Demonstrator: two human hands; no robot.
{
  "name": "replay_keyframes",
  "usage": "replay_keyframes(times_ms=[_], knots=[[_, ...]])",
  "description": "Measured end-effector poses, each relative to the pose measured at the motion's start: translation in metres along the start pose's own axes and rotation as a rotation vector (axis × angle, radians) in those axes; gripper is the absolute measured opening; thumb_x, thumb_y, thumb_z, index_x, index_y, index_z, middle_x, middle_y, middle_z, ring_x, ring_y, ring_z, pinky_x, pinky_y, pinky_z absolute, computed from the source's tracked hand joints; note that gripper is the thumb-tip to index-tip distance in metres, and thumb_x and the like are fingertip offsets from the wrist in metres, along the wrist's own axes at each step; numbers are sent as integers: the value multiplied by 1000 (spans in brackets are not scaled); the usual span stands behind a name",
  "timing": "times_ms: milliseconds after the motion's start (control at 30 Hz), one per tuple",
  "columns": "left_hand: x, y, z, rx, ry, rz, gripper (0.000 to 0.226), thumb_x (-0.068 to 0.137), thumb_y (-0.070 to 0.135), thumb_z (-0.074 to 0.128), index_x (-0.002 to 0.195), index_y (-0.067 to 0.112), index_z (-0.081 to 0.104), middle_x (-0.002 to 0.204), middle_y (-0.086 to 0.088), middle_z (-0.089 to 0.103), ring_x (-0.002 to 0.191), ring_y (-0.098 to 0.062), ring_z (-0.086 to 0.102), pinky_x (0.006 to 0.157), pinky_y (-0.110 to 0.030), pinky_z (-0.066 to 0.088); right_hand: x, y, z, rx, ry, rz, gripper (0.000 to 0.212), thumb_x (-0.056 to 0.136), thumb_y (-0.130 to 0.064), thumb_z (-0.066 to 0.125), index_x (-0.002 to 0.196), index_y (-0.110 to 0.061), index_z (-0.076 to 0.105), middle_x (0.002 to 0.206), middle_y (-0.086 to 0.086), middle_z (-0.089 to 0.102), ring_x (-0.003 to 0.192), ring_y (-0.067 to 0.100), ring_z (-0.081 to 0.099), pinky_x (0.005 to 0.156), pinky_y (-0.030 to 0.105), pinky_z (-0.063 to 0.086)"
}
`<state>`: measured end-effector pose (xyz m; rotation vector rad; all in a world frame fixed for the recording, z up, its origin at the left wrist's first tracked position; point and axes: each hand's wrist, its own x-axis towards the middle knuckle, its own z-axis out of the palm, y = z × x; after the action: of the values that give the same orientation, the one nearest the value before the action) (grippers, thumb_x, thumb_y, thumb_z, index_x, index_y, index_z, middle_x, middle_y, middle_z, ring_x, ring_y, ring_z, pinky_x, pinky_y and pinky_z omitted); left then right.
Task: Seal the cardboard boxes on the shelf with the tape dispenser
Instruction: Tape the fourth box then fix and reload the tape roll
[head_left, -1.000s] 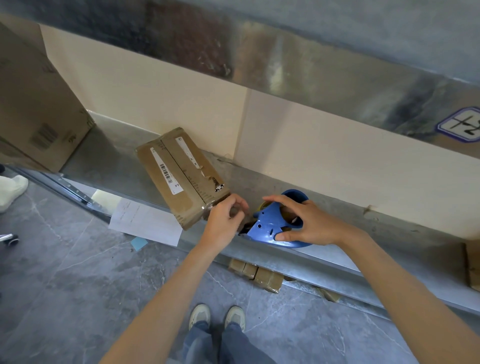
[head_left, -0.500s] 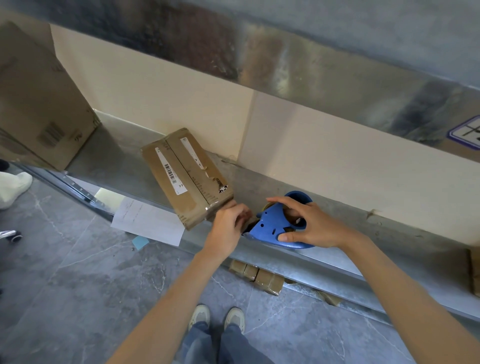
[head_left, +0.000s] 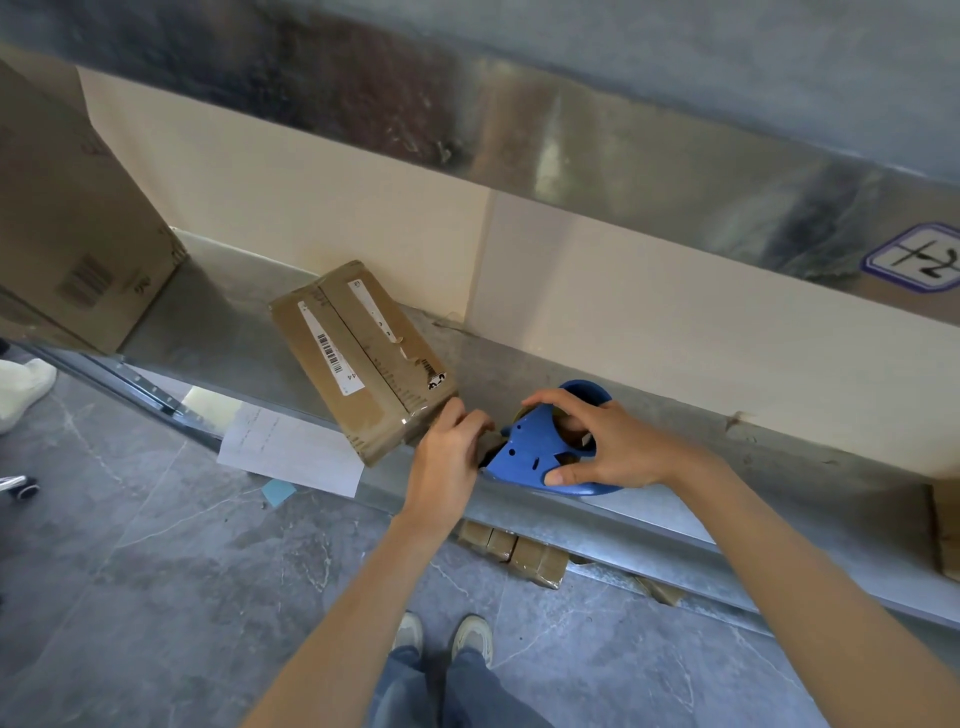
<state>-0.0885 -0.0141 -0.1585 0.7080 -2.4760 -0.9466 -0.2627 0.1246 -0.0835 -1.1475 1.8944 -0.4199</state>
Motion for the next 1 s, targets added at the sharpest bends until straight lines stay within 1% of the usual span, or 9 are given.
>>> replay_keyframes(times_ms=[133, 233, 333, 500, 667, 733, 800, 900, 1000], knots=[[3, 1, 1, -21, 0, -33, 14, 82, -9, 64, 87, 4, 67, 93, -6, 56, 75, -21, 58, 60, -29, 46, 0, 0, -1, 9, 7, 1, 74, 69, -55, 78, 130, -58, 36, 135, -18, 48, 128, 15, 47, 107, 44, 42], [16, -10, -3, -71, 20, -63, 26, 83, -18, 54, 87, 3, 69, 91, 0, 55, 77, -20, 59, 65, -26, 43, -5, 2, -3, 32, -17, -1, 71, 74, -36, 85, 127, -53, 40, 123, -21, 55, 115, -6, 53, 99, 24, 43], [23, -20, -10, -131, 16, -41, 30, 85, -21, 52, 86, 3, 70, 89, 2, 52, 71, -21, 61, 64, -31, 49, -8, 4, -5, 48, 12, -9, 72, 73, -36, 86, 125, -56, 40, 126, -15, 58, 119, 2, 55, 103, 32, 46], [21, -13, -19, -153, -40, 73, 24, 88, -13, 58, 93, 8, 69, 98, 3, 59, 83, -10, 60, 75, -18, 48, -9, 2, -11, 91, 49, -41, 72, 75, -28, 86, 125, -55, 41, 127, -17, 58, 117, 3, 57, 103, 37, 47], [24, -17, -16, -189, -61, -103, 20, 94, -8, 54, 92, 8, 65, 84, -5, 68, 70, -13, 63, 65, -31, 56, -14, -4, -11, 93, 26, -42, 75, 74, -30, 87, 130, -50, 41, 129, -15, 57, 119, 5, 57, 104, 40, 47], [26, -15, -14, -214, -75, -161, 19, 94, -6, 56, 91, 11, 64, 84, -2, 67, 73, -13, 64, 66, -18, 52, -15, -11, -9, 61, 42, -32, 85, 73, -42, 85, 135, -62, 31, 134, -18, 53, 122, 9, 54, 105, 40, 46], [28, -12, -14, -263, -94, -200, 16, 94, -3, 58, 92, 12, 65, 88, 0, 68, 81, -13, 65, 71, -13, 50, -15, -14, -5, -64, 39, 38, 108, 66, -61, 82, 140, -71, 4, 140, -12, 45, 123, 17, 45, 105, 39, 42], [26, -10, -13, -319, -161, -222, 17, 94, -2, 59, 92, 14, 65, 94, 2, 70, 92, -10, 67, 79, -14, 51, -17, -17, 4, -309, -6, 67, 134, 62, -63, 83, 141, -60, -24, 145, -3, 36, 120, 22, 32, 95, 30, 28], [24, -11, -13, -426, -211, -239, 25, 96, -2, 56, 88, 21, 62, 97, 2, 73, 94, -8, 69, 84, -21, 54, -15, -20, 13, -418, 82, 29, 131, 69, -57, 82, 144, -51, -26, 140, 5, 44, 123, 26, 35, 91, 24, 22]])
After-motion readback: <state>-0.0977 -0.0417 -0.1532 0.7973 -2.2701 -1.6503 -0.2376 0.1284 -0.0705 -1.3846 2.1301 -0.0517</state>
